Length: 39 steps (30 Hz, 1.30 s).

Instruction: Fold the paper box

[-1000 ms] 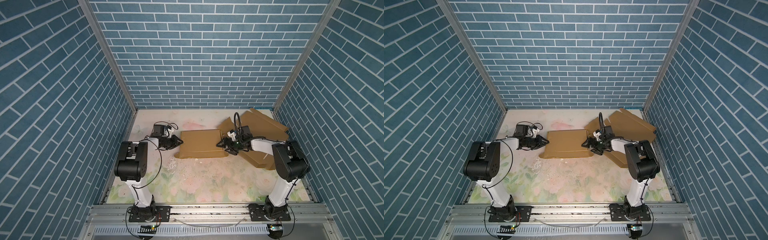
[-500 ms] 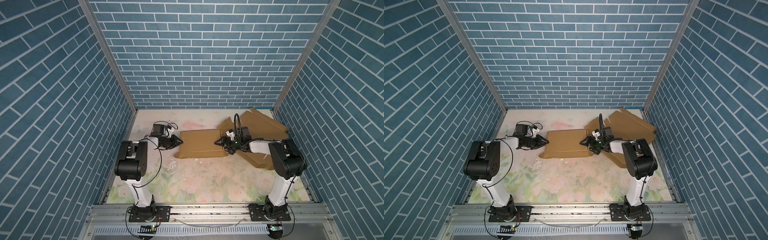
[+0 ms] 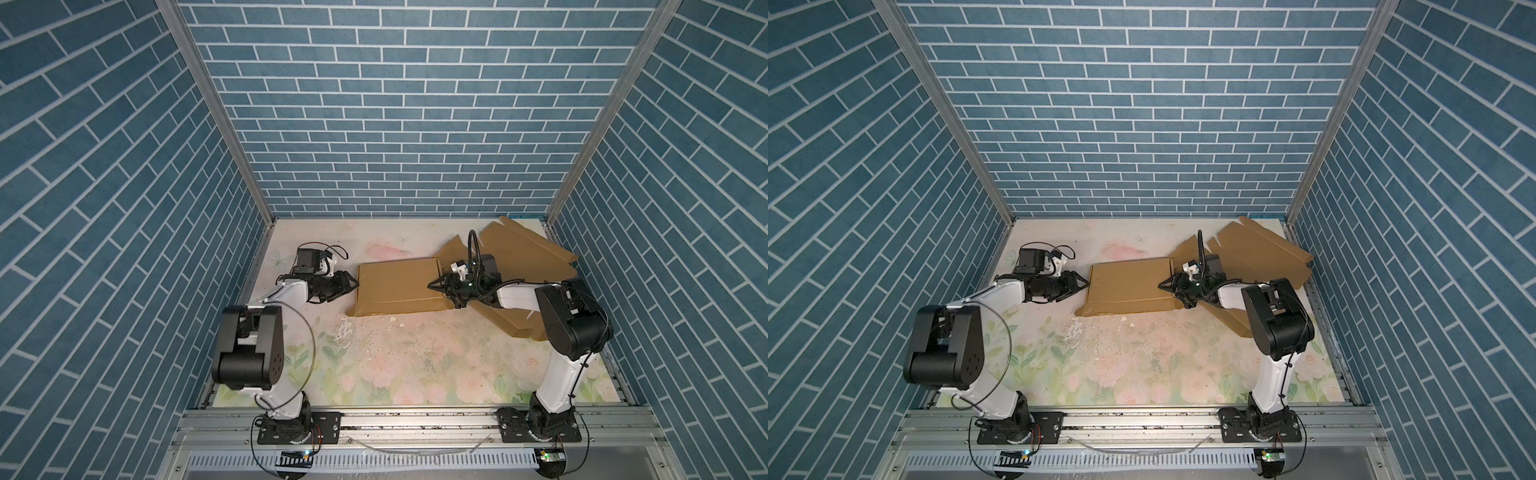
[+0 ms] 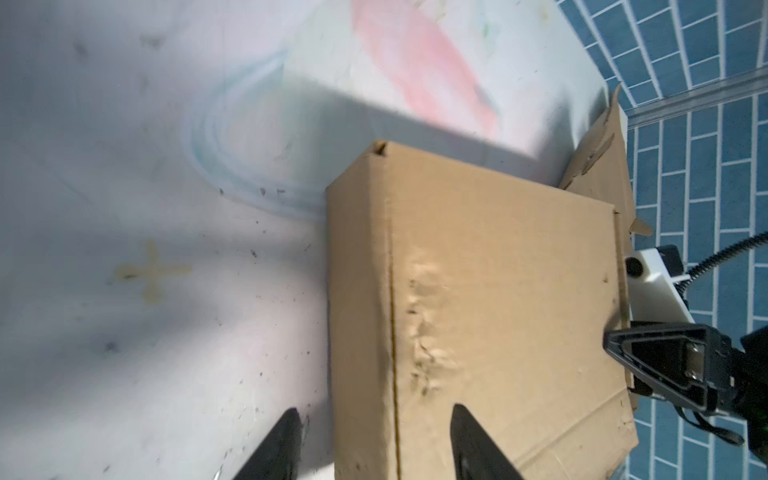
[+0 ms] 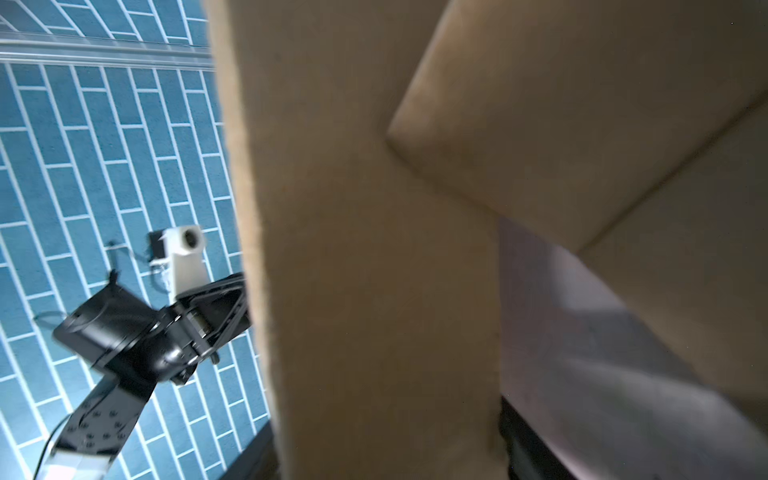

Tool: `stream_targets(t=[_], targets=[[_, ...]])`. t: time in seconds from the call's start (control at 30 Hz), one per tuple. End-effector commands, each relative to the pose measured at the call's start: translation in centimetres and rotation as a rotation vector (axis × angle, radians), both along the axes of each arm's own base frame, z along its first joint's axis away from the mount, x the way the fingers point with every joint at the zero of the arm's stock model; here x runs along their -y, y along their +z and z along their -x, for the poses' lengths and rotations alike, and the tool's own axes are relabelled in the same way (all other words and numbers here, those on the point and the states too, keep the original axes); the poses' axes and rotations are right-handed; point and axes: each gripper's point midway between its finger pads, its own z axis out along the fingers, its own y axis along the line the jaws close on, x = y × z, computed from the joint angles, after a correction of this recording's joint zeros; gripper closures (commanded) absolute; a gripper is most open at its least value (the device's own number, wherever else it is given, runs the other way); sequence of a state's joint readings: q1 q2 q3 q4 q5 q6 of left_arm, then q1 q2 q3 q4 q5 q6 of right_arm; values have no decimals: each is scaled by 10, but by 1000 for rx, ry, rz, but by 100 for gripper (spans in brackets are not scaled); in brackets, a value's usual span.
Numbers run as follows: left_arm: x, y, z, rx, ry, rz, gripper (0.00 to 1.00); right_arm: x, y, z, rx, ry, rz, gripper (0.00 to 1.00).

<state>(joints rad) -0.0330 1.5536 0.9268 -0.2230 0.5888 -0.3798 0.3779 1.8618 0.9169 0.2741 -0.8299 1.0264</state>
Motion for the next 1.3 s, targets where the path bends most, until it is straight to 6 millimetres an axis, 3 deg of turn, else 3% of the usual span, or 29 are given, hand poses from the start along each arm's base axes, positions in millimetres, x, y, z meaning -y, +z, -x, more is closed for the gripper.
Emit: stream_targets(t=[0.0,0.07,0.2,0.4,0.57,0.8,1.0,1.27], targets=[[-14,33,8,126,-7,-119,38,-5,19,3,-97,-32,-57,38],[-11,55,11,223,-40,-172,37,-7,24,2,-126,-38,-79,40],[17,94,26,464,-212,-334,30,-12,35,6,-189,-24,-124,43],[71,115,53,676,-494,-463,26,-13,46,14,-251,1,-140,46],[118,96,81,724,-820,-622,24,-14,58,19,-280,13,-153,47],[150,74,101,746,-1041,-683,20,-10,63,29,-340,-2,-160,50],[152,51,106,722,-1132,-759,19,-9,72,39,-374,16,-172,51],[145,44,97,788,-1101,-920,21,-8,77,50,-453,33,-192,52]])
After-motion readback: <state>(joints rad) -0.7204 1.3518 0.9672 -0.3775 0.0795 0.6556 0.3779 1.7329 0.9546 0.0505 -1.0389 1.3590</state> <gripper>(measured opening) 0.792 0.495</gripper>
